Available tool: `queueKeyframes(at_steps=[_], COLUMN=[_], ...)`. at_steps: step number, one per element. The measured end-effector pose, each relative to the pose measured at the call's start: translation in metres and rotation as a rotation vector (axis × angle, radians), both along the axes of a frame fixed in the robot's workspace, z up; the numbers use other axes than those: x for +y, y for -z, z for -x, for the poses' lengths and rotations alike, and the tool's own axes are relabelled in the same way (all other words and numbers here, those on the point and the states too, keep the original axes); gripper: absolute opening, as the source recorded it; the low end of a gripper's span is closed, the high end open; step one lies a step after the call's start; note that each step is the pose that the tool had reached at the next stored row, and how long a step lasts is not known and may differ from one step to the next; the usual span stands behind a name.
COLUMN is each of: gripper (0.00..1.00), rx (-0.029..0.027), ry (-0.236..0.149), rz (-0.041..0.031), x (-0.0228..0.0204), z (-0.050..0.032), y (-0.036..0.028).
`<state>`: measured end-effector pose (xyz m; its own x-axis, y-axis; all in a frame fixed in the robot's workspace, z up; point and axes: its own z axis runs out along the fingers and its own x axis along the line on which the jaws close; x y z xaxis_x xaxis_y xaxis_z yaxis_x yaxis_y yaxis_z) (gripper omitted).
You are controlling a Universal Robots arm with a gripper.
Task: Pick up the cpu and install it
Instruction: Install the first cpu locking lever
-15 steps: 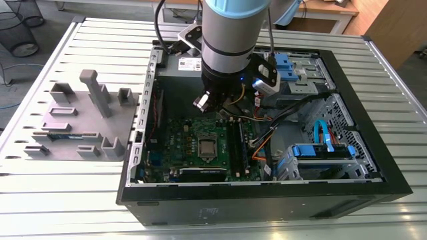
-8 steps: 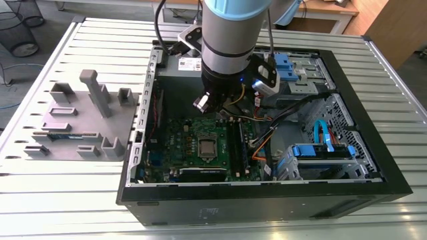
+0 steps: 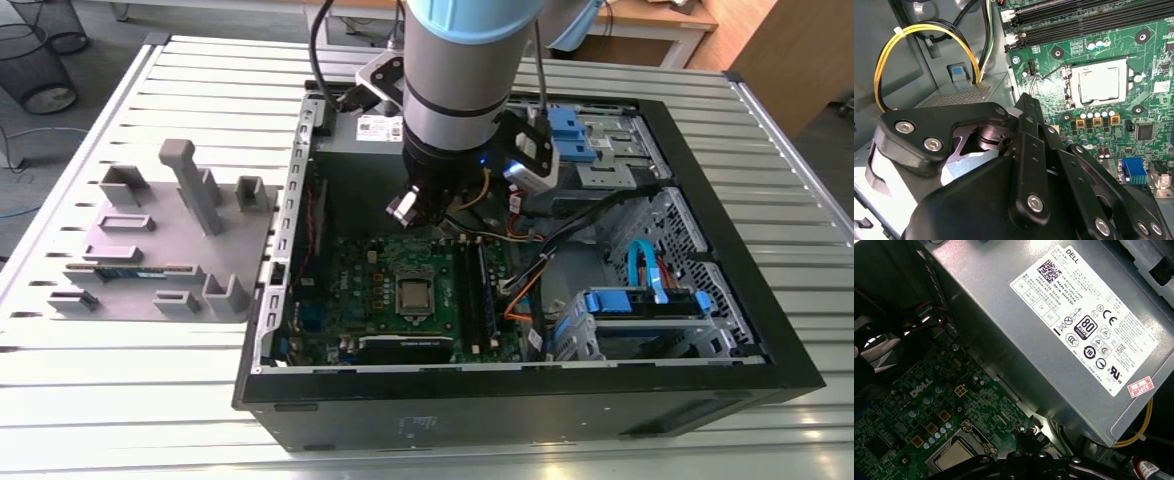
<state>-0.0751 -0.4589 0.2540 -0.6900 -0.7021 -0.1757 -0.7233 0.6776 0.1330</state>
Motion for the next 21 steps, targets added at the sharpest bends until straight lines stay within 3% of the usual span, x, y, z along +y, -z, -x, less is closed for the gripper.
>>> queueKeyframes(at_steps=[9,14,21], gripper=[0.11,0.11,0.11], rx=[-0.0002,0.0000,0.0001], ry=[0.000,0.000,0.000], rz=[-0.0031,-0.0197,-0.0222], x=[0.0002,0.0001,0.0001], z=[0.0000,0.0000,-0.0002], y=[0.0002,0.0001,0.0044])
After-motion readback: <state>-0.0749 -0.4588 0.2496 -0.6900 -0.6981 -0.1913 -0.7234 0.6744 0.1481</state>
